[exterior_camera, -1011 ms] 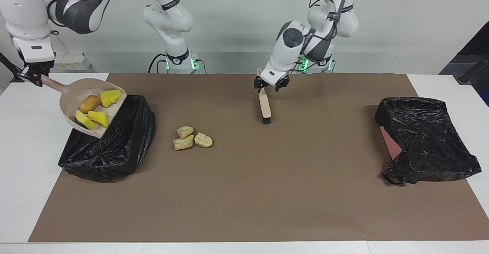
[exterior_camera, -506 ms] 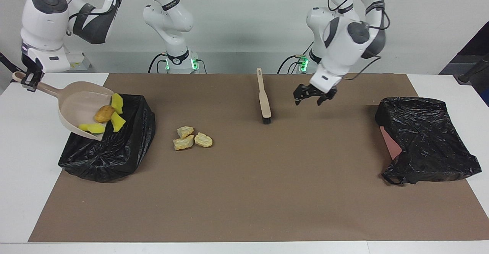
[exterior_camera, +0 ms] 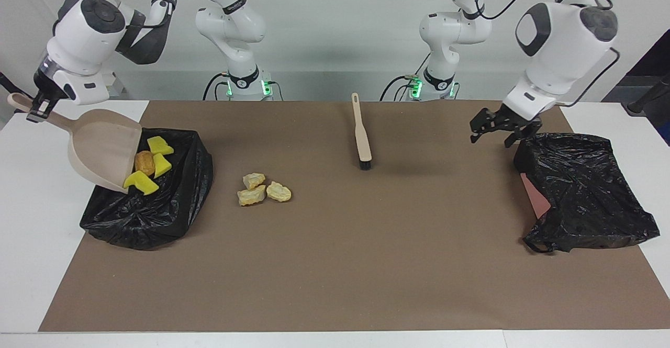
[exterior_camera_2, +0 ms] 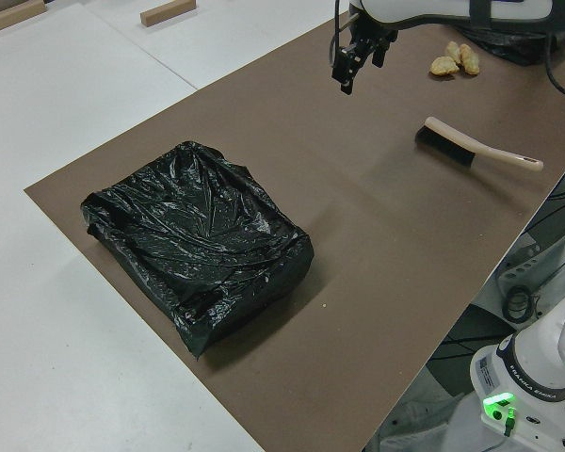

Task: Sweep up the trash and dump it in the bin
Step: 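Tip the dustpan into the bag while the left gripper sets down the brush, then bring the empty dustpan back toward the table center with the right gripper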

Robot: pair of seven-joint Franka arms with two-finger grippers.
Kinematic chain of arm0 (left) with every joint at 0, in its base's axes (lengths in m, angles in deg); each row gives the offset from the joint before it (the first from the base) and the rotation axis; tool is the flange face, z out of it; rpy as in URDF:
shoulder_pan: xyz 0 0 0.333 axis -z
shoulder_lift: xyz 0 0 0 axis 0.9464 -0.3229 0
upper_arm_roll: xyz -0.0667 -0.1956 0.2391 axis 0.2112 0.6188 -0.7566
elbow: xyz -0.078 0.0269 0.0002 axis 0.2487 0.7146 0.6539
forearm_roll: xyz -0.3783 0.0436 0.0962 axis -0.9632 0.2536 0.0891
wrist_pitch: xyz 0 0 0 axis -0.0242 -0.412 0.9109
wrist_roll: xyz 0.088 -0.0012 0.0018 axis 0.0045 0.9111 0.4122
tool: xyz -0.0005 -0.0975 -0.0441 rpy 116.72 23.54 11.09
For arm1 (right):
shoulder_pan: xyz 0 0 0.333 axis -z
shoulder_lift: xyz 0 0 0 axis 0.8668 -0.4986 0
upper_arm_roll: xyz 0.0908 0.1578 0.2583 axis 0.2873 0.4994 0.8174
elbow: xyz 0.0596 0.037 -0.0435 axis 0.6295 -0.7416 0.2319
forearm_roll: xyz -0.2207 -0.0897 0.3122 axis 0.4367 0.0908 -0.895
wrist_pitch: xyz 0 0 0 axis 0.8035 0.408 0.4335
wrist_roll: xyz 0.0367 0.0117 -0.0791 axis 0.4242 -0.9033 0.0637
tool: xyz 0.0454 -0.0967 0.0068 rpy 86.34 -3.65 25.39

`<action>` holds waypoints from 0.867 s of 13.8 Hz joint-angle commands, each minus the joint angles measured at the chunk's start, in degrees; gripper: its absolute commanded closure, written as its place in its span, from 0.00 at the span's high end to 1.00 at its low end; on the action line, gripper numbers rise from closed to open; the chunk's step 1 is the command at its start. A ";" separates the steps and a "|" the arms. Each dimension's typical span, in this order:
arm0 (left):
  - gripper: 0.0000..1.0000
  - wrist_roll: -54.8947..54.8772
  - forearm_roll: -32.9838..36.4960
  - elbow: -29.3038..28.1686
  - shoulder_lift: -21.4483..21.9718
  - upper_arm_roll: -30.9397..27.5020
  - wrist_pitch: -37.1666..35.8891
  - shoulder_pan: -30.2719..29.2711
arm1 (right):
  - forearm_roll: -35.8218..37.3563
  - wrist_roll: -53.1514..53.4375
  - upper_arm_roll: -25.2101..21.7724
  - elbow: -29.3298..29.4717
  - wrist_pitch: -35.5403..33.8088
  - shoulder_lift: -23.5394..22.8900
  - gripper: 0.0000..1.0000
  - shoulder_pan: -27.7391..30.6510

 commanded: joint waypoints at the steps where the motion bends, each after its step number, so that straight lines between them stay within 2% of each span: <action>1: 1.00 0.46 3.67 5.33 -0.86 0.74 -3.67 -1.08 | 2.23 -0.97 0.41 0.85 -4.74 2.69 0.00 -2.16; 3: 1.00 0.20 6.30 6.03 0.72 0.48 -5.33 -0.90 | 1.01 -0.02 1.46 0.76 -8.17 5.32 0.00 -3.05; 5: 1.00 -1.02 7.72 9.27 0.29 0.30 -9.98 -0.90 | -3.02 3.05 4.52 1.55 -13.70 7.09 0.00 -3.05; 8: 1.00 -2.88 7.55 6.48 2.66 0.13 -11.14 -2.74 | -11.63 11.64 12.60 3.84 -27.23 7.53 0.00 -3.05; 9: 1.00 -2.87 7.55 6.47 2.66 0.13 -11.05 -2.83 | -15.40 16.82 15.41 3.93 -29.26 8.05 0.00 -3.05; 12: 1.00 -2.35 7.28 6.47 2.66 0.13 -11.05 -2.57 | -28.14 32.72 17.81 4.10 -29.81 8.24 0.00 -3.05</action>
